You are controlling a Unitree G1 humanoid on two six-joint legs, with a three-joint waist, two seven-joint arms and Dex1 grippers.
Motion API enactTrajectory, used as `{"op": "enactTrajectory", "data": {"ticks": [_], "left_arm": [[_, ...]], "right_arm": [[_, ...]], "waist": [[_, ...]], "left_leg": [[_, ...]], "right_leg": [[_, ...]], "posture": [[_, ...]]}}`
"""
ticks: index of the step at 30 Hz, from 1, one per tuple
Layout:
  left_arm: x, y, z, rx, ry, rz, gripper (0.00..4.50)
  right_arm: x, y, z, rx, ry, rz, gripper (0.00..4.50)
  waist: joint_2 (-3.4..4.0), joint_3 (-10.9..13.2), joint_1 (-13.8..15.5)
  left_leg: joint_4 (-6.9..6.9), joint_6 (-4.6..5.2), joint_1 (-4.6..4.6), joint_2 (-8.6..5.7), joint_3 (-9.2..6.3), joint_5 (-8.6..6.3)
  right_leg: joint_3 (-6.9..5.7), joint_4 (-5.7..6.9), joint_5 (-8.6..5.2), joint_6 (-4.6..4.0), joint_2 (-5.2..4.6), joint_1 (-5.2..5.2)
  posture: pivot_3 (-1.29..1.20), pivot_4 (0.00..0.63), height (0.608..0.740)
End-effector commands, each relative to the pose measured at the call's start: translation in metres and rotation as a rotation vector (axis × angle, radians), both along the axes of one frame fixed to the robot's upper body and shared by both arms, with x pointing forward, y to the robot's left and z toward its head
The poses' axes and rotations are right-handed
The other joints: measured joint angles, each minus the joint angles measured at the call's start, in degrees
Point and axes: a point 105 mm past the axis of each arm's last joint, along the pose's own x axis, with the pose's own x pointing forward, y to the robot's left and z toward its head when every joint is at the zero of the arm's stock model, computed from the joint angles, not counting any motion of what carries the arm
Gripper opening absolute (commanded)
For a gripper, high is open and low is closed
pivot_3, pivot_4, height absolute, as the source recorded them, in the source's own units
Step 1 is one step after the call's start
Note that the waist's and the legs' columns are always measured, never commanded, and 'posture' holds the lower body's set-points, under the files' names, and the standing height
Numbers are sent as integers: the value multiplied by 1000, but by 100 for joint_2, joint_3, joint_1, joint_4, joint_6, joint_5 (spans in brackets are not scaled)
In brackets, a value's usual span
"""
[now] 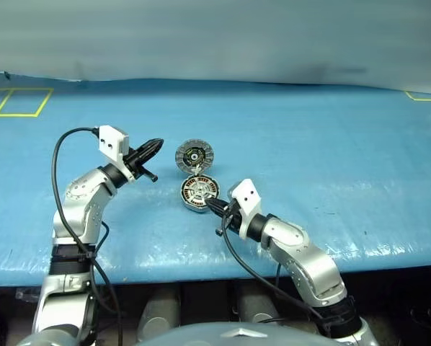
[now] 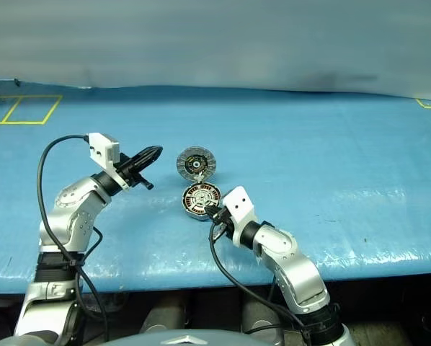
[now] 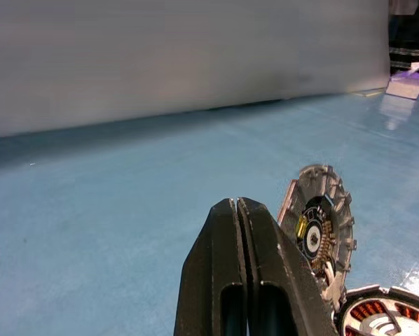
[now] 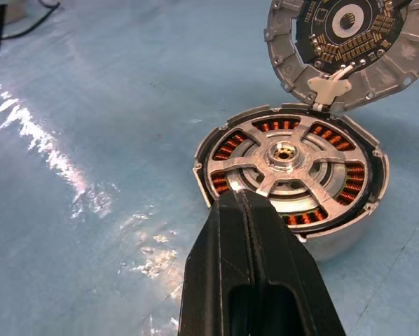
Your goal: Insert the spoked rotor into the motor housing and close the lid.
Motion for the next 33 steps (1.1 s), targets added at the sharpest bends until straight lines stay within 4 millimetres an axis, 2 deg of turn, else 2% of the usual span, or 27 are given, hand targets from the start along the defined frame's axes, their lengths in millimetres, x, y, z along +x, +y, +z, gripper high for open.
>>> {"op": "enactTrajectory", "data": {"ticks": [1, 7, 10, 19, 33], "left_arm": [[15, -6, 23, -48, -19, -94, 52], [48, -8, 30, 4, 47, -120, 52], [55, -10, 21, 75, 102, -144, 52], [45, -26, -6, 199, 271, -342, 52], [37, -43, -9, 326, 264, -482, 52]], "right_arm": [[-2, -10, -4, 45, -2, -59, 0], [-6, -13, -8, 85, 13, -122, 0], [-6, -12, -7, 98, 11, -137, 0], [-9, -22, -7, 106, 9, -209, 0], [-22, -20, -23, 153, 93, -244, 0]], "waist": [[0, 0, -6], [-2, 1, -48], [-2, 1, -48], [-6, 4, -43], [-9, 6, -21]], "left_leg": [[0, 0, 0, 0, 2, 0], [-5, 0, 0, 2, 3, 0], [-7, 0, -2, 1, 3, 0], [-11, 0, -8, 0, 2, 0], [-8, 1, -9, 1, 1, -1]], "right_leg": [[1, -1, 0, 0, 0, 0], [2, -1, 1, 2, 2, -5], [2, -3, 2, 4, 2, -4], [3, -7, 3, 7, 2, -9], [2, -5, 3, 6, 1, -8]], "posture": [[0, 150, 740], [0, 150, 740], [0, 150, 740], [0, 150, 740], [0, 150, 740]]}}
